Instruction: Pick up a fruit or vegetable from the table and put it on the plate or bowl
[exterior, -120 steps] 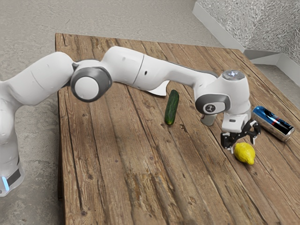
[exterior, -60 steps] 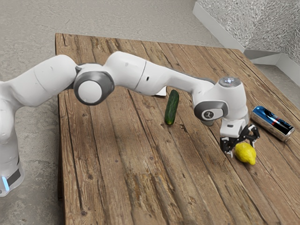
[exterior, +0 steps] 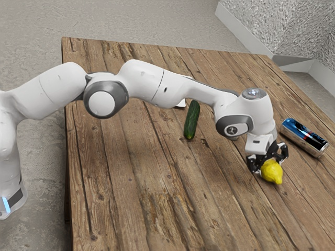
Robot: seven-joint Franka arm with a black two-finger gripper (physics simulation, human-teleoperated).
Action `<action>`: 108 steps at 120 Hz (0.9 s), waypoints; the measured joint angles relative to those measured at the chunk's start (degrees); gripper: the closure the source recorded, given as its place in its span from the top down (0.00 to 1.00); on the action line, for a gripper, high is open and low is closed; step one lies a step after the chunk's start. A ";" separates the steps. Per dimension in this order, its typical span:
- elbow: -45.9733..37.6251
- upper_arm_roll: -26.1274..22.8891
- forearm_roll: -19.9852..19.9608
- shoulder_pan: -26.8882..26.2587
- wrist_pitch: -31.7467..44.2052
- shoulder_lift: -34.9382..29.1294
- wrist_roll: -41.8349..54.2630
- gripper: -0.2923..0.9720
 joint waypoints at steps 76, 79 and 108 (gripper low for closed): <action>-25.90 5.34 -18.91 23.97 -32.70 -50.84 5.74 0.46; -28.58 6.49 -19.93 24.65 -33.28 -52.02 6.14 0.46; -37.86 20.10 -23.76 25.86 -33.29 -50.34 9.09 0.45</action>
